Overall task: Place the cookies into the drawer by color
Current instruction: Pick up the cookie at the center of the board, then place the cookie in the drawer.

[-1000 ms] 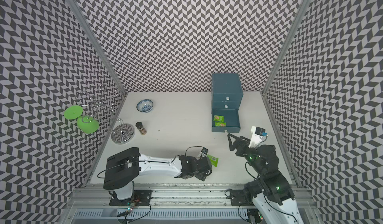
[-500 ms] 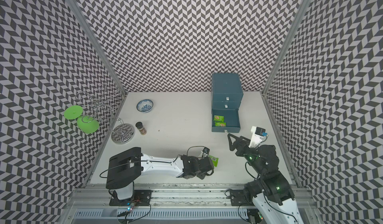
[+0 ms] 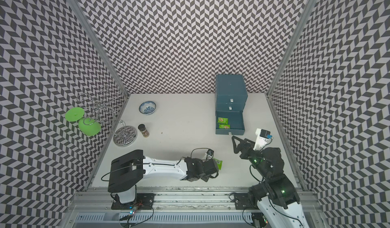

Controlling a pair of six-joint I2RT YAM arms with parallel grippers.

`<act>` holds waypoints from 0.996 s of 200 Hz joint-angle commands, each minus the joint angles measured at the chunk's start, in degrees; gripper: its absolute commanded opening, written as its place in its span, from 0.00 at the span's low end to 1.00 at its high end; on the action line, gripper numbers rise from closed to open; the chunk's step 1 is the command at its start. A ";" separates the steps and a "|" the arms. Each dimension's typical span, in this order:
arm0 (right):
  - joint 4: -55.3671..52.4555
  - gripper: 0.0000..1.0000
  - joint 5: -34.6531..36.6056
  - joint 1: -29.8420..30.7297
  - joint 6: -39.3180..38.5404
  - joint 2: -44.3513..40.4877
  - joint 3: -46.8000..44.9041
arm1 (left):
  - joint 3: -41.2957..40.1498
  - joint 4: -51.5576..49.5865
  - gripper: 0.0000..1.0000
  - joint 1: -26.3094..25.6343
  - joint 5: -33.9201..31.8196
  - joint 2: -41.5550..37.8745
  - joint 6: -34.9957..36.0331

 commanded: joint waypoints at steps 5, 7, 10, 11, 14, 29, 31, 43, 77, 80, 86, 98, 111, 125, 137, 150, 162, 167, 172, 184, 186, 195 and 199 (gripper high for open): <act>2.70 0.89 -0.23 -0.12 0.15 -0.59 -0.76 | 1.45 -1.92 0.46 -0.56 -1.89 -3.64 -0.33; 2.67 0.89 -0.23 -0.12 0.15 -0.59 -0.77 | 1.55 -2.00 0.46 -0.54 -1.94 -3.84 -0.34; 2.74 0.89 -0.24 -0.11 0.13 -0.54 -0.77 | 1.61 -2.03 0.46 -0.57 -2.04 -4.23 -0.34; 2.75 0.89 -0.23 -0.11 0.12 -0.53 -0.77 | 1.67 -2.09 0.46 -0.57 -2.06 -4.36 -0.34; 2.75 0.89 -0.23 -0.10 0.18 -0.51 -0.82 | 1.73 -2.22 0.46 -0.51 -2.11 -4.74 -0.34; 2.92 0.89 -0.32 -0.06 0.28 -0.45 -0.77 | 2.44 -3.05 0.46 -0.52 -2.71 -6.71 -0.26; 2.95 0.89 -0.32 -0.08 0.22 -0.47 -0.82 | 2.50 -3.21 0.46 -0.53 -2.80 -6.96 -0.25; 3.11 0.89 -0.31 -0.12 0.31 -0.50 -0.78 | 3.44 -4.06 0.46 -0.57 -3.65 -8.53 0.05; 3.11 0.89 -0.18 -0.10 0.29 -0.52 -0.53 | 6.90 -4.23 0.46 0.25 -6.85 -11.64 3.17; 3.19 0.89 -0.18 -0.12 0.21 -0.51 -0.47 | 7.30 -4.13 0.46 0.45 -7.11 -11.65 3.66; 3.11 0.89 -0.15 -0.06 0.25 -0.48 -0.44 | 8.16 -3.88 0.46 1.06 -7.36 -11.65 4.56; 3.12 0.89 -0.14 -0.12 0.23 -0.50 -0.38 | 10.38 -3.57 0.46 2.53 -7.19 -11.20 6.34; 2.94 0.89 0.01 -0.07 0.22 -0.54 -0.15 | 12.95 -2.72 0.46 4.08 -6.95 -10.48 8.33; 2.59 0.89 0.25 -0.09 0.13 -0.63 0.09 | 15.70 -1.29 0.47 5.99 -6.48 -9.53 10.44; 2.51 0.89 0.38 -0.06 0.03 -0.71 0.19 | 17.58 0.64 0.47 7.77 -6.00 -8.61 11.97; 2.40 0.89 0.54 -0.11 -0.06 -0.87 0.19 | 19.30 2.95 0.47 10.09 -4.32 -7.34 13.31; 2.40 0.89 0.56 -0.10 -0.12 -0.83 0.28 | 21.04 4.67 0.47 12.13 -2.54 -5.84 14.27; 2.40 0.89 0.64 -0.12 -0.17 -0.90 0.20 | 21.86 5.30 0.47 12.89 -1.96 -5.14 14.62; 2.40 0.89 0.64 -0.12 -0.28 -0.85 0.18 | 22.78 5.89 0.47 13.53 -1.38 -4.41 14.92; 2.32 0.89 0.73 -0.12 -0.46 -0.75 0.27 | 24.99 6.83 0.47 14.94 -0.31 -2.60 15.76; 2.36 0.89 0.74 -0.12 -0.56 -0.72 0.26 | 25.43 6.95 0.47 15.20 -0.25 -2.26 15.88; 2.19 0.89 0.79 -0.09 -0.75 -0.75 0.36 | 27.18 7.40 0.47 15.88 0.34 -0.87 16.54; 2.09 0.89 0.90 -0.08 -0.80 -0.71 0.43 | 27.87 7.57 0.47 16.09 0.57 -0.26 16.89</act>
